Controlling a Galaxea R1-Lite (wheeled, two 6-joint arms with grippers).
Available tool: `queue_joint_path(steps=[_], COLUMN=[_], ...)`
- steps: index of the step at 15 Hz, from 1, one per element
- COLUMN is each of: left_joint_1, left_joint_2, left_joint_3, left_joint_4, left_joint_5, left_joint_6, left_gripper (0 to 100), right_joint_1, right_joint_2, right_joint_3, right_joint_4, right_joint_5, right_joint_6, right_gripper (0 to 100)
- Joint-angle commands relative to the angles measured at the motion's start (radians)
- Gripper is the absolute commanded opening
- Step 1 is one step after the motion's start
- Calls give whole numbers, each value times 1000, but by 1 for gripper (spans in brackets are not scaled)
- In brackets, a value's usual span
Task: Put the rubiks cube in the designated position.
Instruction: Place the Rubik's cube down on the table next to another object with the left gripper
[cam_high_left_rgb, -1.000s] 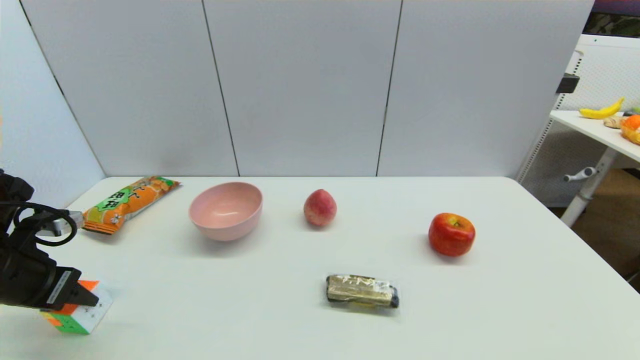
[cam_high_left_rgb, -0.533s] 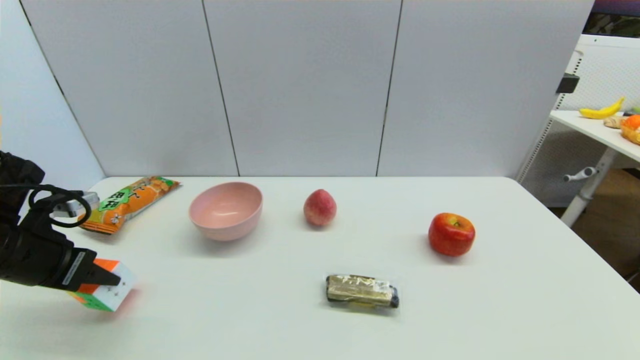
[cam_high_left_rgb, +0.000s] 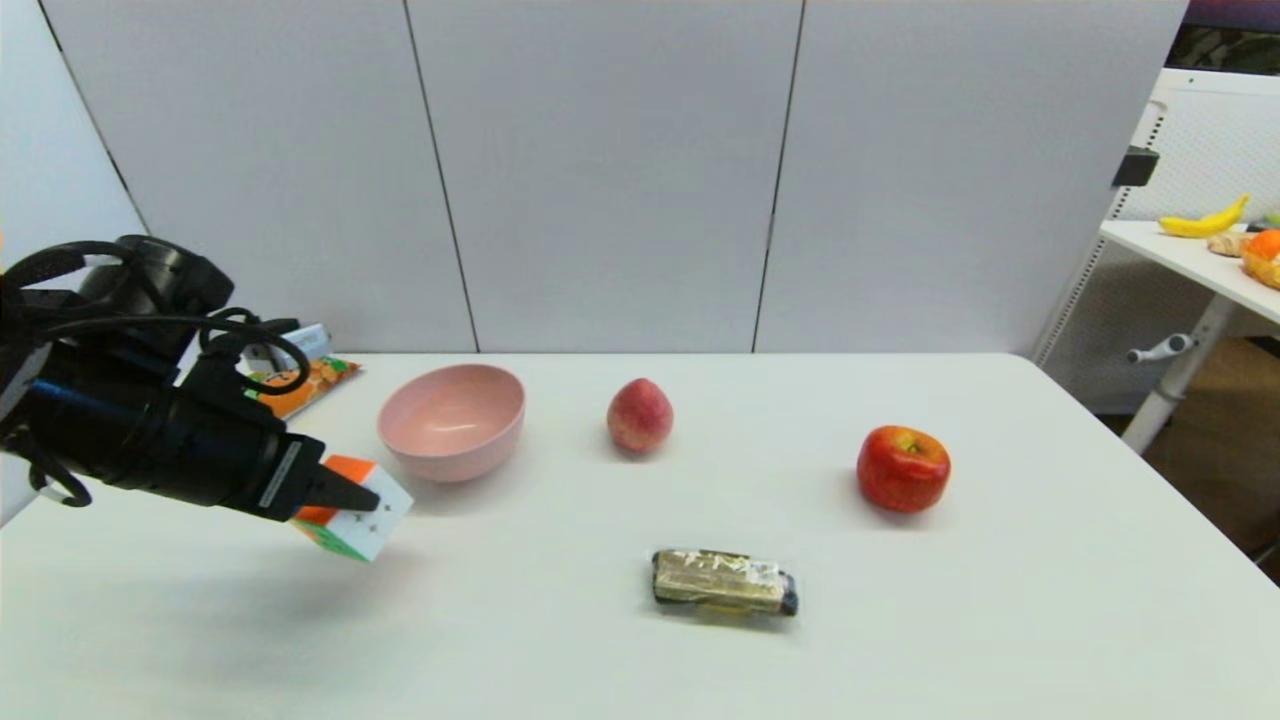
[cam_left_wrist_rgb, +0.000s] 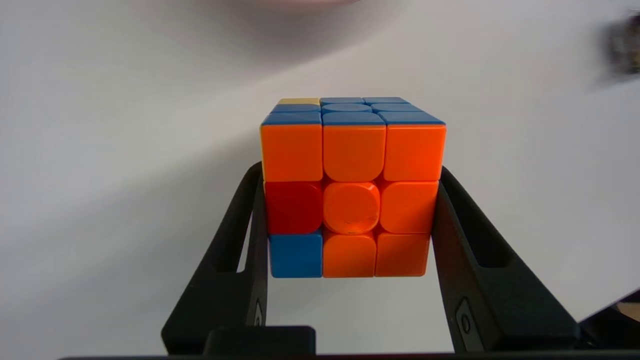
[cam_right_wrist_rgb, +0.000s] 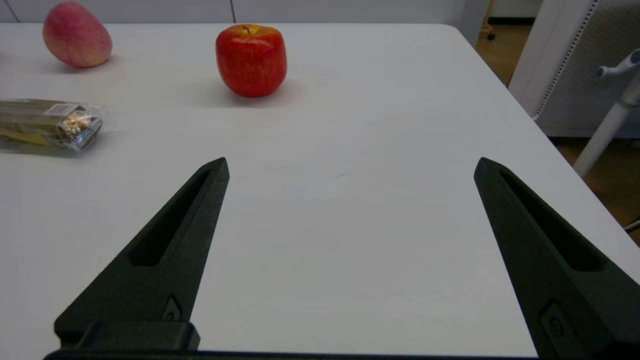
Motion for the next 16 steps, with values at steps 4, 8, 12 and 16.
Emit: queue_joint_path(steps=[4, 8, 12, 16], left_joint_1=[-204, -278, -362, -434], left_joint_2=[171, 268, 348, 406], left_joint_3=[-172, -264, -371, -450], left_joint_4=[-34, -103, -109, -106], left_joint_5=[2, 111, 188, 311], left_joint_6=[-104, -190, -305, -394], left_gripper=[0, 0, 0, 0], right_joint_1=[1, 1, 1, 1], right_joint_2=[1, 1, 1, 1], right_joint_3=[0, 0, 0, 0], right_joint_4=[0, 0, 0, 0], right_joint_5=[0, 0, 0, 0], right_joint_6=[-1, -1, -1, -1], right_gripper=[100, 100, 100, 100])
